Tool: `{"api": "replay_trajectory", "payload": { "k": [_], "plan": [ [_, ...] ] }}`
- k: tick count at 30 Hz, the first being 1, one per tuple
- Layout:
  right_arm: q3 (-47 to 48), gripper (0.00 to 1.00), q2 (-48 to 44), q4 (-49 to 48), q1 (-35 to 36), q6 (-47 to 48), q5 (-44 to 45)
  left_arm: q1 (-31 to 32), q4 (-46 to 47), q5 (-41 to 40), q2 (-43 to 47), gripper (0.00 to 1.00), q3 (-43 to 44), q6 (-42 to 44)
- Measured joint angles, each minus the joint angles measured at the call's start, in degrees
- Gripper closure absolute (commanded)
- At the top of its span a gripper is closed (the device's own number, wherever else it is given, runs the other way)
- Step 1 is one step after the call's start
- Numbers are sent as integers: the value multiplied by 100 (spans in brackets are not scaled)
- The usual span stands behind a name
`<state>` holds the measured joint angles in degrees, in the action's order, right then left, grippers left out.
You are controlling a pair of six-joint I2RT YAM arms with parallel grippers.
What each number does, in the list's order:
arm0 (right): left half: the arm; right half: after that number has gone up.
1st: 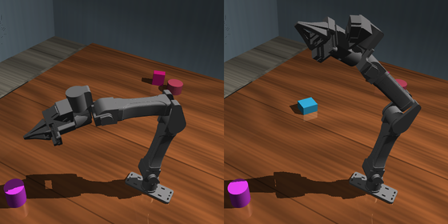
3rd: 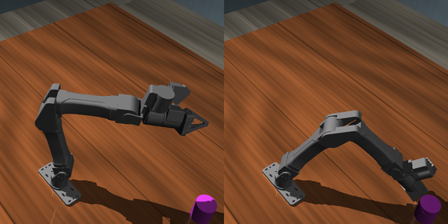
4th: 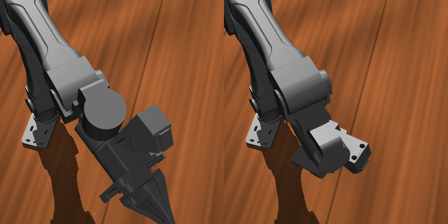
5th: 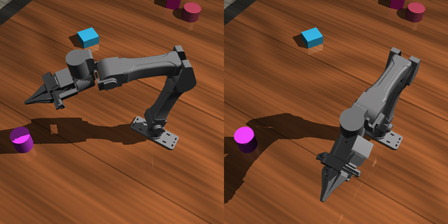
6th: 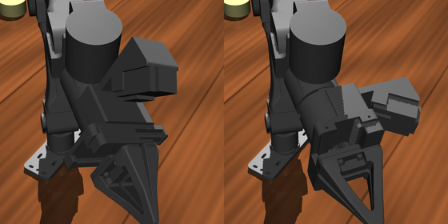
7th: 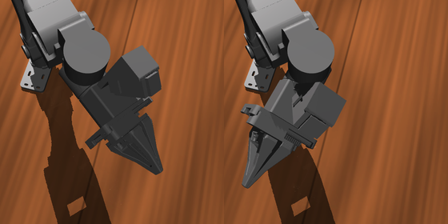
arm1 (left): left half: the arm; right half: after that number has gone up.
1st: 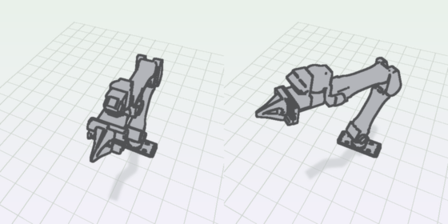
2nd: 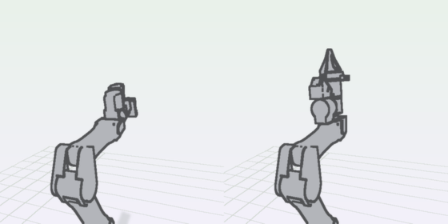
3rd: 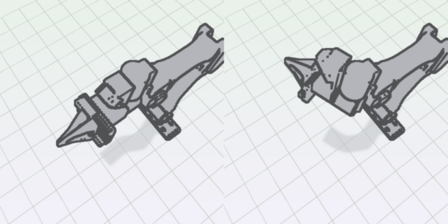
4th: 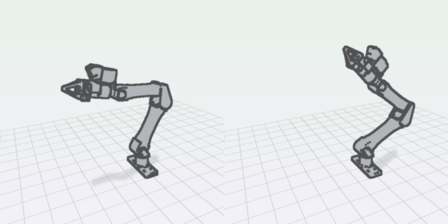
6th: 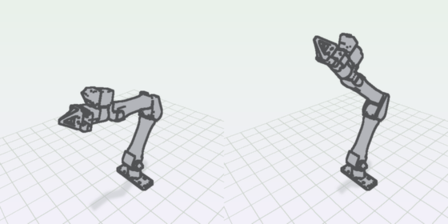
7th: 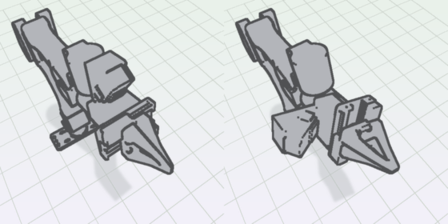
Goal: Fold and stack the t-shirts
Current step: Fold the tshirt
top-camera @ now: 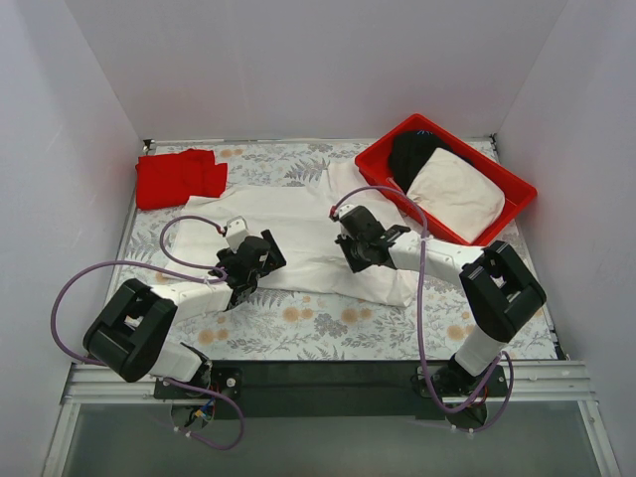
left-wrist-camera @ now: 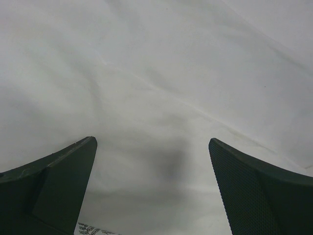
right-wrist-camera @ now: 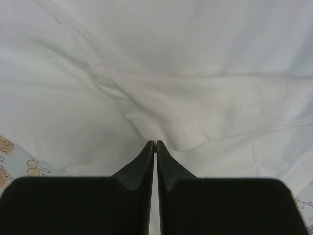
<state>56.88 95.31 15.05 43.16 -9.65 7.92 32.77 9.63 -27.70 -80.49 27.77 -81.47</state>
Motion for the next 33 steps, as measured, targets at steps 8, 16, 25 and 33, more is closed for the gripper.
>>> {"api": "replay_trajectory", "payload": {
  "k": [8, 16, 25, 33],
  "plan": [
    [1110, 99, 389, 59, -81, 286, 238, 0, 0, 0, 0, 8, 0, -2],
    [2188, 99, 1405, 35, -258, 531, 680, 0, 2, 0, 0, 8, 0, -4],
    [2212, 69, 1276, 7, -302, 507, 651, 0, 28, 0, 35, 8, -44, -44],
    [586, 55, -81, 31, -44, 369, -48, 0, 46, -2, 66, 7, -79, -68]
  ]
}}
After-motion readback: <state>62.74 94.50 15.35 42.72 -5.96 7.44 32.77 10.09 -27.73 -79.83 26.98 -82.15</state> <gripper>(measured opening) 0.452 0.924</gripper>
